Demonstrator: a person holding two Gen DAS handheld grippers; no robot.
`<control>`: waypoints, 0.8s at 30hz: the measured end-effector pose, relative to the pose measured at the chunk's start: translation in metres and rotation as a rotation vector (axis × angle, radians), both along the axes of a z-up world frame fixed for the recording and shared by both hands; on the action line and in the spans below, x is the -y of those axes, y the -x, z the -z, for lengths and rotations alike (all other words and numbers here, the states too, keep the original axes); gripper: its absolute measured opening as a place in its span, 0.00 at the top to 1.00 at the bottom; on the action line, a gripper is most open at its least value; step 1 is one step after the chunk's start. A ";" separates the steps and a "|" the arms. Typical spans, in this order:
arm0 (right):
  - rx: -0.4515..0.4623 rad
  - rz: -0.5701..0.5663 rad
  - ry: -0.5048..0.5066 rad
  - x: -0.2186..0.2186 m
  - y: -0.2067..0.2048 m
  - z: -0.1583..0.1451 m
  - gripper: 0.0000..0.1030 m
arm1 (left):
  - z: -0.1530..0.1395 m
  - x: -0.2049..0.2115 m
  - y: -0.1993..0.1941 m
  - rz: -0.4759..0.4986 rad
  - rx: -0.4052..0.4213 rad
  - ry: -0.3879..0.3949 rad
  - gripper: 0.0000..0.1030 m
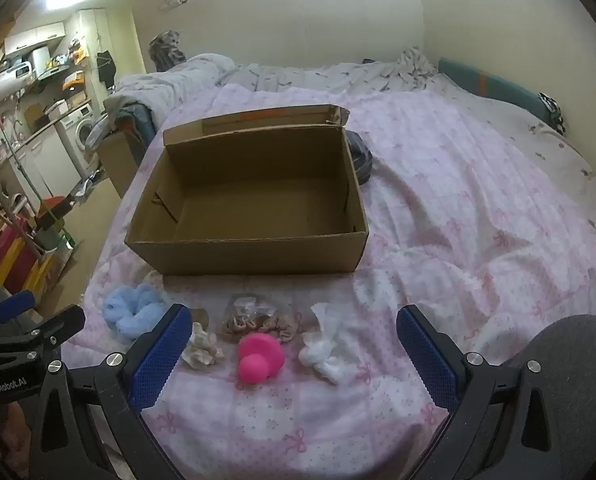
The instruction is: Organize soft objects
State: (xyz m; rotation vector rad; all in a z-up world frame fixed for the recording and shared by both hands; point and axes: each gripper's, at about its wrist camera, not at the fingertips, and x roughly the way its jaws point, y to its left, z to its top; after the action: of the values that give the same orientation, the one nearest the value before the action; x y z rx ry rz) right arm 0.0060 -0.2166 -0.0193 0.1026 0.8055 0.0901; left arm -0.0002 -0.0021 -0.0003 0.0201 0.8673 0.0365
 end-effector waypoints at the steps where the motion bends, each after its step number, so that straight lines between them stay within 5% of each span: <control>1: 0.000 0.000 -0.004 0.000 0.000 0.000 0.00 | 0.000 0.000 0.000 0.002 0.001 0.004 0.01; 24: -0.001 0.002 0.004 -0.001 0.000 0.001 0.00 | 0.000 -0.002 0.003 -0.028 0.003 -0.003 0.01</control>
State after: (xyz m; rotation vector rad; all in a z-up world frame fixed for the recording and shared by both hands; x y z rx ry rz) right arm 0.0062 -0.2156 -0.0206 0.1000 0.8064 0.0872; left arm -0.0032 0.0000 -0.0007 0.0107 0.8641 0.0638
